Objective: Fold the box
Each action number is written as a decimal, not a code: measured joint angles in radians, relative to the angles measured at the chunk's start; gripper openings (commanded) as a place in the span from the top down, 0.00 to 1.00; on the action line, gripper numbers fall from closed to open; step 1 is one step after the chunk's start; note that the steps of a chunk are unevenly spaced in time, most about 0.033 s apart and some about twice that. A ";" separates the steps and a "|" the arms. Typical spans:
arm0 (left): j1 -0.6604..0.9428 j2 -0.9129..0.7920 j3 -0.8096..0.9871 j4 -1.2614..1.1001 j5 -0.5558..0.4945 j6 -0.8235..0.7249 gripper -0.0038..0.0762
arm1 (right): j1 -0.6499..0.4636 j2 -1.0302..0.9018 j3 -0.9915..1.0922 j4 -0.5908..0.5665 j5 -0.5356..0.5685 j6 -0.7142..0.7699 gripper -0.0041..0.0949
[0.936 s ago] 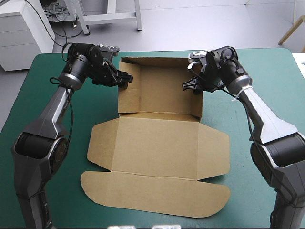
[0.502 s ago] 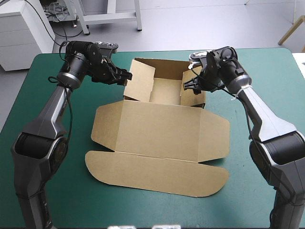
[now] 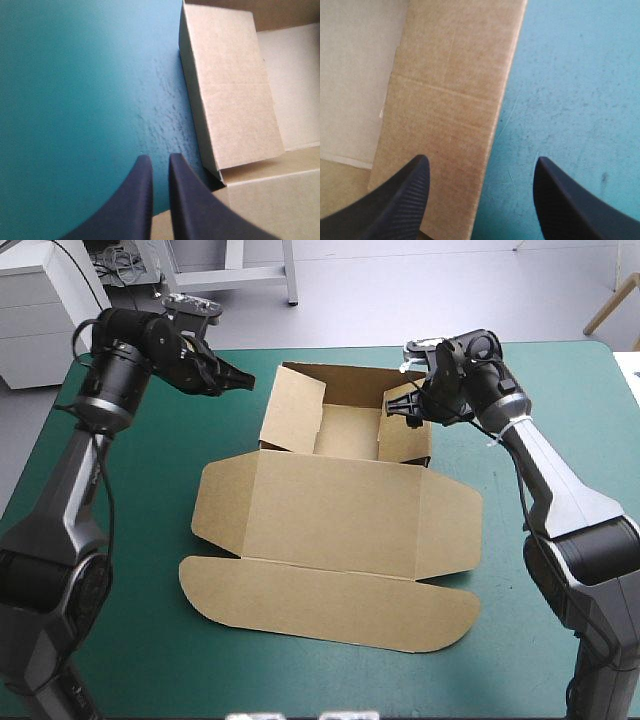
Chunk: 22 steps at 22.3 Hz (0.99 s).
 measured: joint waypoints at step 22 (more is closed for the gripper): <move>0.000 -1.256 1.241 0.074 -0.044 0.112 0.96 | -0.074 0.171 -0.028 0.202 -0.116 0.012 0.50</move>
